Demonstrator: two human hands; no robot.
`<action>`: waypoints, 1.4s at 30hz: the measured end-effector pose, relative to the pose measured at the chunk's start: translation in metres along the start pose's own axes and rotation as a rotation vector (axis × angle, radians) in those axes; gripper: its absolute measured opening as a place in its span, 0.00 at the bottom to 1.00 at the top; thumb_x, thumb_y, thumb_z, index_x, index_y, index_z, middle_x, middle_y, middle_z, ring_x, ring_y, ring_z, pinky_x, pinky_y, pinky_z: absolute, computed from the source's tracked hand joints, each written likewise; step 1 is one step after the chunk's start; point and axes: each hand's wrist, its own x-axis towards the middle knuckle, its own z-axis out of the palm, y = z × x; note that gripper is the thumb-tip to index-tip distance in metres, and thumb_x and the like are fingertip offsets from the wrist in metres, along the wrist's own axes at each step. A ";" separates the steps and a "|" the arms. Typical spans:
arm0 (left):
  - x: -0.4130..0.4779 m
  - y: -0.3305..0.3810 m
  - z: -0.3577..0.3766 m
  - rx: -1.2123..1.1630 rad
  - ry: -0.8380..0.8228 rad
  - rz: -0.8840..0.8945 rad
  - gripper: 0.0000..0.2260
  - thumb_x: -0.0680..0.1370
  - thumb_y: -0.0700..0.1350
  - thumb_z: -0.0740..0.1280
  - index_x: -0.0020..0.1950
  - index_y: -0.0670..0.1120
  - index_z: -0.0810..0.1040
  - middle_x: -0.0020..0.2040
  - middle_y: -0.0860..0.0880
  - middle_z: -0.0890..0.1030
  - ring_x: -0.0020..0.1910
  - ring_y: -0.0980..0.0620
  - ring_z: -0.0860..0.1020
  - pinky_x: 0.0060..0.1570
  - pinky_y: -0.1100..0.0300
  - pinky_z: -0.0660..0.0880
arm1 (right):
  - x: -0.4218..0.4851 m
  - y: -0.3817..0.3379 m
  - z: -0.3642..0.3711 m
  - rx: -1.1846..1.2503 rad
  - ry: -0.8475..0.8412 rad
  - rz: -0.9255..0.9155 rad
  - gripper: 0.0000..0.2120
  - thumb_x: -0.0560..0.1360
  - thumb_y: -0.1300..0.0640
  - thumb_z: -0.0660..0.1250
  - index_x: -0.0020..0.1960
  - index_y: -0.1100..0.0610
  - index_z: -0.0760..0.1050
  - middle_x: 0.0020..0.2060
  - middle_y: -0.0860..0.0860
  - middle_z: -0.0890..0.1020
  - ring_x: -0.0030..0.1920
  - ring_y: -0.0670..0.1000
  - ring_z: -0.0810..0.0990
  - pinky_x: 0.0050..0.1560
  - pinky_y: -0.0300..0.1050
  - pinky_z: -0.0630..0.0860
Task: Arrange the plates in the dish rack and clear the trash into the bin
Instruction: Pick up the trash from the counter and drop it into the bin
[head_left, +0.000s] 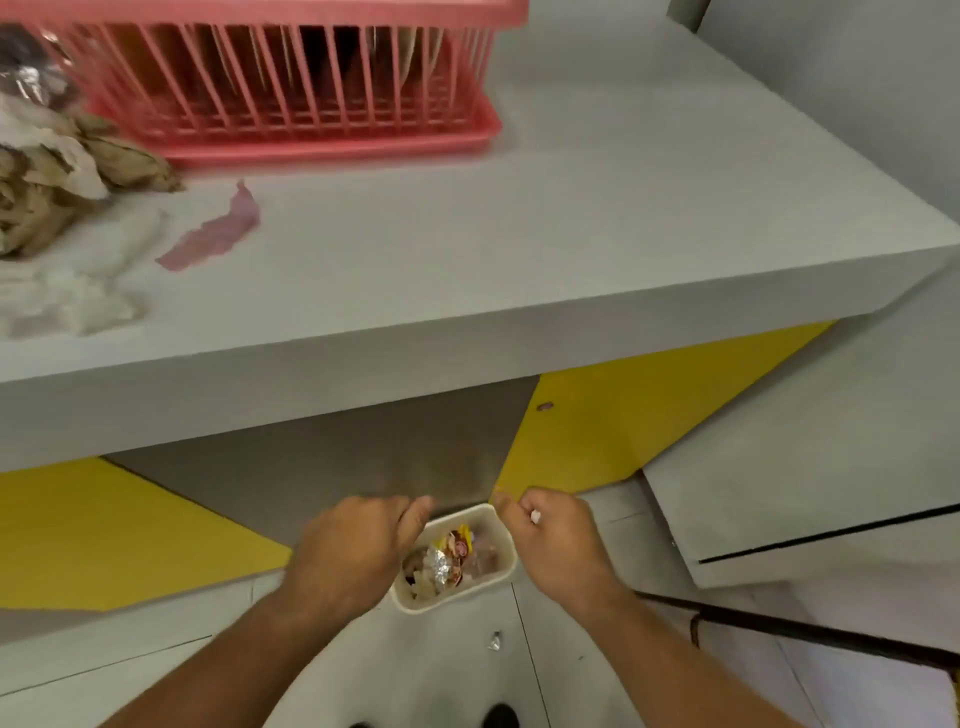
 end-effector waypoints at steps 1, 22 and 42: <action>0.003 -0.011 0.020 -0.017 -0.015 -0.007 0.20 0.80 0.60 0.51 0.31 0.52 0.64 0.32 0.52 0.72 0.36 0.49 0.75 0.36 0.56 0.67 | 0.005 0.019 0.015 0.001 -0.008 0.036 0.23 0.75 0.46 0.65 0.27 0.56 0.65 0.22 0.49 0.68 0.26 0.47 0.65 0.30 0.44 0.65; 0.073 -0.193 0.369 -0.174 -0.302 -0.065 0.14 0.80 0.40 0.55 0.64 0.52 0.67 0.62 0.58 0.68 0.55 0.57 0.71 0.52 0.67 0.65 | 0.154 0.278 0.290 -0.362 -0.420 -0.085 0.25 0.74 0.60 0.62 0.71 0.52 0.68 0.67 0.51 0.71 0.69 0.53 0.68 0.71 0.45 0.63; 0.012 -0.032 0.042 -0.100 0.019 0.263 0.22 0.73 0.63 0.53 0.56 0.54 0.77 0.52 0.59 0.77 0.50 0.59 0.74 0.48 0.64 0.70 | 0.026 0.030 0.019 -0.275 -0.188 -0.307 0.14 0.76 0.50 0.62 0.60 0.50 0.76 0.57 0.49 0.79 0.58 0.51 0.76 0.58 0.48 0.74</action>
